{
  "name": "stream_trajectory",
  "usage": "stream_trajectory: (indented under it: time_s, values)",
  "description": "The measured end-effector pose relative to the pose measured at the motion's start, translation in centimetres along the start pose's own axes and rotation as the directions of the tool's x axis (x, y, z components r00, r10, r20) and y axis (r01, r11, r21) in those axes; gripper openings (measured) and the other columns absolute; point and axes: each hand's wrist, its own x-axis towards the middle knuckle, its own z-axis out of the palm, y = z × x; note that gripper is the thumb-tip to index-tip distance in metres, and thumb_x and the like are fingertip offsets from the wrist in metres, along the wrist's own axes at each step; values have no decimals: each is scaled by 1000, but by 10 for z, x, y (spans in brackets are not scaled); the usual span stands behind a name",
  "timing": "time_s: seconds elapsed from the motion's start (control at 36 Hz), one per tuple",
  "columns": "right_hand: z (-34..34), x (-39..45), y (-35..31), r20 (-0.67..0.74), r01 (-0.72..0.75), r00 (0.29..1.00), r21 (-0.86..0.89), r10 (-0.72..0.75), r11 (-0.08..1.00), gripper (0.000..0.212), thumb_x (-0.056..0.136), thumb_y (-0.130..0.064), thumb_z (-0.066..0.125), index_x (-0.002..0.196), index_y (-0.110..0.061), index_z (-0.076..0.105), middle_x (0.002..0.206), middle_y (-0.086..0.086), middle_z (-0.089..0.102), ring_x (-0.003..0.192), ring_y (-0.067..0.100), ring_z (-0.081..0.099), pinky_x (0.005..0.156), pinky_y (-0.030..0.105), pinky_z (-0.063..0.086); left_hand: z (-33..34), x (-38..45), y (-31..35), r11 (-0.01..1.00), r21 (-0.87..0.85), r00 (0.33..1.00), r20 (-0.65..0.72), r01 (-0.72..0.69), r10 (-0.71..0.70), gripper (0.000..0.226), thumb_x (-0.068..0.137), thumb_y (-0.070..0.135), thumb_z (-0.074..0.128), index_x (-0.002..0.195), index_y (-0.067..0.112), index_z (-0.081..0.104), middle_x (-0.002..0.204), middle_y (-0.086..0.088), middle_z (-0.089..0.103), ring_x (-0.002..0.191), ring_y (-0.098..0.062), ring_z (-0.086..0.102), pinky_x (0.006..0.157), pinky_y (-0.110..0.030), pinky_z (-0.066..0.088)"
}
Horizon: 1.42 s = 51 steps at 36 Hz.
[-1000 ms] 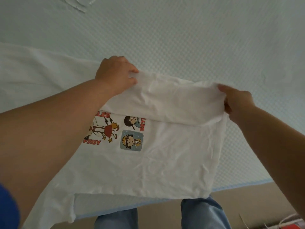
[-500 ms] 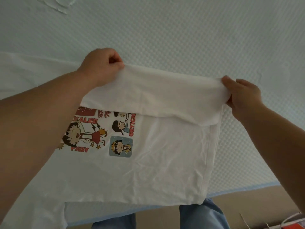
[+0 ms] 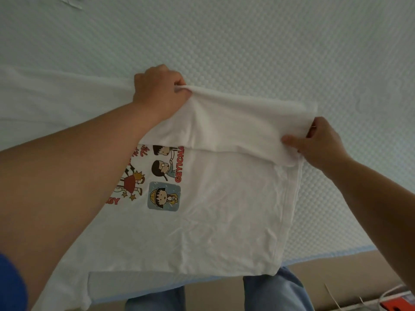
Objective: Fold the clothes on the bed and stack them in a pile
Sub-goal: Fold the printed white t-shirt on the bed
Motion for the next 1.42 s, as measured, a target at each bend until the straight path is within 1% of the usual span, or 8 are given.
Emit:
stream_trajectory:
  time_s: [0.25,0.39,0.61,0.78,0.86,0.94,1.11,1.42]
  values:
    - [-6,-3,-8,-141,-2,990,55,10,999,38,77,-33,72,106,-26,49,86,-12,60,80,15,62,61,28,45,5,-28,21,998,-29,977,-207,-60,53,38,83,27,58,117,14,61,117,-15,55,111,-34,47,91,-37,32]
    - [10,-26,4,-110,-61,991,89,71,994,42,72,-40,76,102,-24,52,84,-15,58,75,2,55,62,25,42,28,-79,38,968,-87,972,-5,-234,234,41,84,28,63,121,12,62,123,-15,56,120,-34,46,98,-41,31]
    - [1,-19,8,-8,-19,1000,231,22,973,18,75,-25,76,84,-27,61,85,-6,67,76,12,64,65,28,49,47,-68,30,981,87,964,217,-175,153,95,74,61,59,149,33,8,159,-4,-7,144,-22,-11,111,-43,-15]
    - [-1,-29,18,-233,-28,972,-79,9,996,37,81,-25,66,115,-17,53,96,-7,57,92,17,56,71,22,41,42,-58,40,980,129,938,332,-148,98,105,67,62,64,147,41,-1,156,-3,-20,142,-25,-22,110,-55,-11]
    - [12,-50,3,-304,366,836,-311,-457,877,42,83,-18,61,122,-5,53,122,14,52,117,32,45,98,32,33,39,-56,47,988,69,946,303,-139,111,95,68,68,53,146,44,4,157,0,-18,142,-23,-23,109,-57,-12]
    - [41,-51,-18,-65,611,713,-432,-698,664,52,87,-28,58,132,-5,49,141,18,42,134,35,34,110,42,23,47,-55,57,976,49,951,240,-214,197,75,79,68,31,146,45,7,158,1,-15,142,-22,-20,108,-56,-14]
    - [53,9,-16,185,497,814,-712,-550,496,72,89,-66,20,149,-35,-4,158,-1,-13,143,18,-17,110,35,-19,67,-43,48,944,238,962,203,-229,182,76,82,71,16,148,39,-4,157,-1,-19,143,-23,-20,108,-53,-18]
    - [58,-40,-40,157,450,854,-700,-496,555,80,90,-61,26,150,-12,4,158,9,-10,143,20,-17,112,37,-17,19,-93,3,997,-40,997,53,64,-62,62,91,39,47,146,20,29,158,-11,2,145,-24,-6,115,-40,-3]
